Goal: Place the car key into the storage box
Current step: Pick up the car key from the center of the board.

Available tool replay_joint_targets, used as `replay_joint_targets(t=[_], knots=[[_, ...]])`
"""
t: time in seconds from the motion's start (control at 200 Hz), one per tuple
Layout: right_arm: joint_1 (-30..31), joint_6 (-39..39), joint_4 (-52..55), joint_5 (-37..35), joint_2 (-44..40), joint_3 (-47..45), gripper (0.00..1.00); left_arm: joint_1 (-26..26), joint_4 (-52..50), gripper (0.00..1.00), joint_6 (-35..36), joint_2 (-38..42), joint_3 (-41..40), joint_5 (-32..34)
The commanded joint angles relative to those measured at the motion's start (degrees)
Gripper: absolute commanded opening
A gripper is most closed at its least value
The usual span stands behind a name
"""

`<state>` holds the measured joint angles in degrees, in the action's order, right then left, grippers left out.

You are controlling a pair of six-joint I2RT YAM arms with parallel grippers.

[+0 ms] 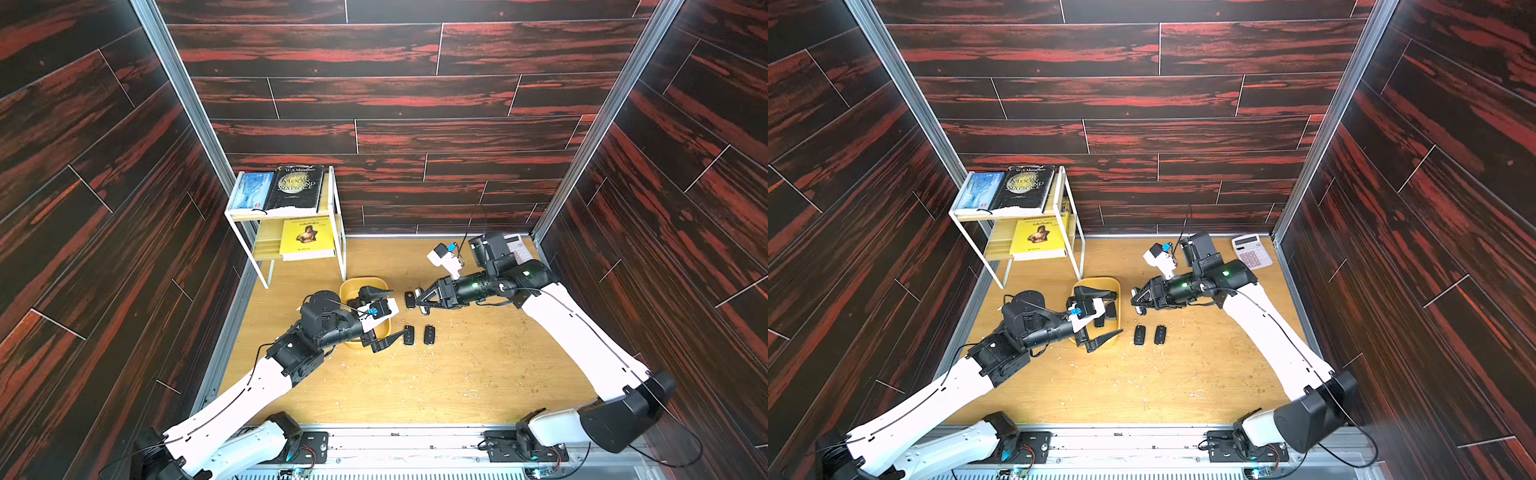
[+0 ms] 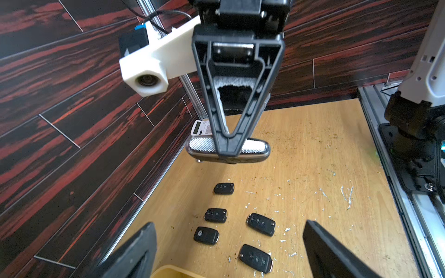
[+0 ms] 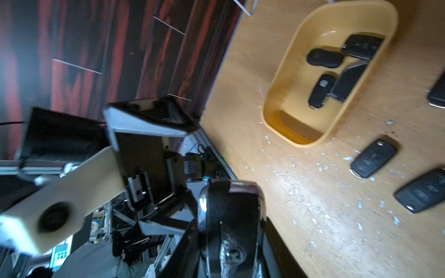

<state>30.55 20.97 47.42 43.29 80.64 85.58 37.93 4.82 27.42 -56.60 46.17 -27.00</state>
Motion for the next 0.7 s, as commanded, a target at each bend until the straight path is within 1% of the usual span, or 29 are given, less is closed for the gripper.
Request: replay_joint_targets(t=[0.0, 0.06, 0.185, 0.356, 0.496, 0.696], knots=[[0.3, 2.08, -5.32, 10.76, -2.06, -3.36, 0.34, -0.14, 5.95, 0.98, -1.25, 0.44, -0.4, -2.54], [0.3, 3.79, -8.24, 12.15, -3.0, -5.07, 0.34, -0.14, 6.17, 0.98, -1.4, 0.2, 0.0, -2.48], [0.35, 4.34, -10.6, 13.99, -3.13, -6.56, 0.35, -0.14, 7.04, 0.98, -2.63, -0.48, 0.67, -3.51], [0.39, 8.34, -16.77, 16.05, -3.22, -8.09, 0.35, -0.01, 7.77, 0.98, -3.51, -1.39, 1.11, -4.98], [0.57, 8.82, -17.55, 16.21, -2.34, -7.89, 0.35, 0.43, 9.15, 0.97, -4.54, -2.35, 1.66, -5.64], [1.74, 9.5, -19.16, 15.86, -1.55, -8.81, 0.36, 1.26, 9.16, 0.97, -3.73, -4.01, 3.12, -5.03]])
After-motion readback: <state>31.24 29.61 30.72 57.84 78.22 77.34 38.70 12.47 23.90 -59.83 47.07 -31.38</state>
